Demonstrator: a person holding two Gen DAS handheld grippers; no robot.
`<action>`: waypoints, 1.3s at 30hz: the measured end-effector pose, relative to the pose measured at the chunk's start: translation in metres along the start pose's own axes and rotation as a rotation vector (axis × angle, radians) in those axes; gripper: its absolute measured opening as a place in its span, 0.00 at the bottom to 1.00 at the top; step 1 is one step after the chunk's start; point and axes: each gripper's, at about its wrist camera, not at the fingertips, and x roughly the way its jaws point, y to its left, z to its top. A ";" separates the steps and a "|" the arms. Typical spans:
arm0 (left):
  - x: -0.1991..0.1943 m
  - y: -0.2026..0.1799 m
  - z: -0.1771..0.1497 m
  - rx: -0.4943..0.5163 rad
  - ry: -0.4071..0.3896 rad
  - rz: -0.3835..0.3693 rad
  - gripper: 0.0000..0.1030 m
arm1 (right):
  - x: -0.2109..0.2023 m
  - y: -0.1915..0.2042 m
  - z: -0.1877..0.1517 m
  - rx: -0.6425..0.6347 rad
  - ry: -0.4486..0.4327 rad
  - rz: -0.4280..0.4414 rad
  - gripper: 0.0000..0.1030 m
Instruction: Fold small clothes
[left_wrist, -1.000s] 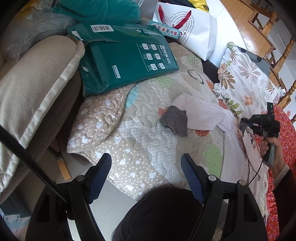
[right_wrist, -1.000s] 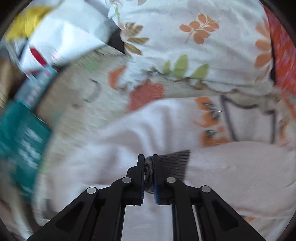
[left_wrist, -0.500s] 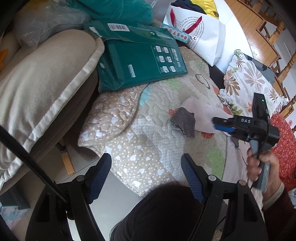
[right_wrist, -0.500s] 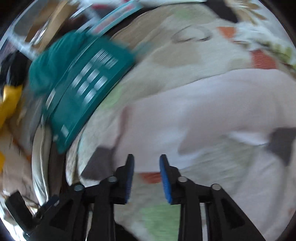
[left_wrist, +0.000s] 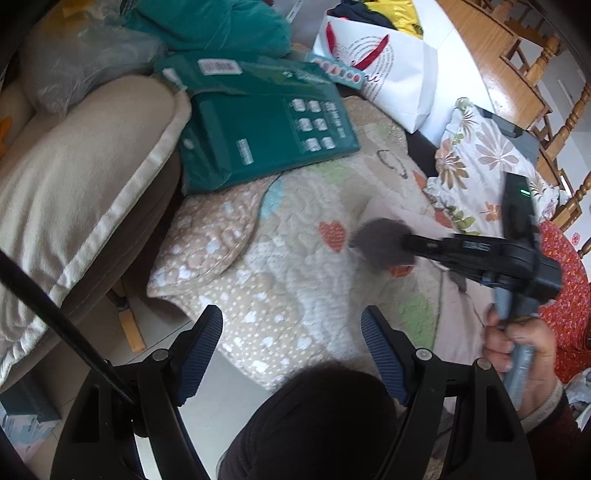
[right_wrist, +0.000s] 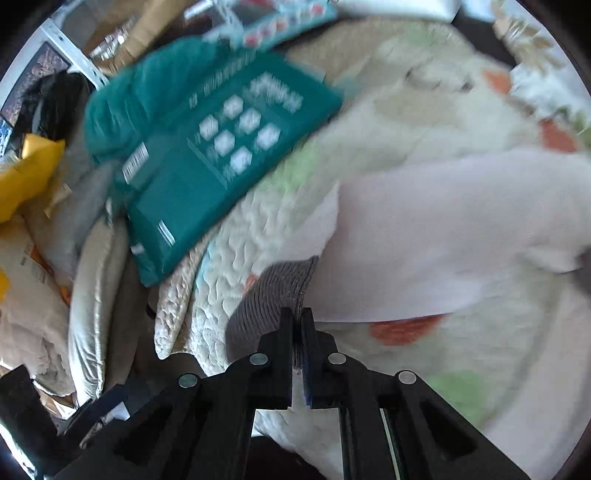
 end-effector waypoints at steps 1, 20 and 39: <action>0.000 -0.004 0.001 0.007 -0.003 -0.003 0.74 | -0.014 -0.005 0.004 0.007 -0.018 -0.017 0.05; 0.050 -0.173 -0.025 0.331 0.143 -0.136 0.77 | -0.250 -0.391 -0.105 0.553 -0.073 -0.792 0.11; 0.165 -0.227 -0.069 0.423 0.367 -0.292 0.77 | -0.255 -0.329 -0.320 0.904 -0.330 -0.321 0.44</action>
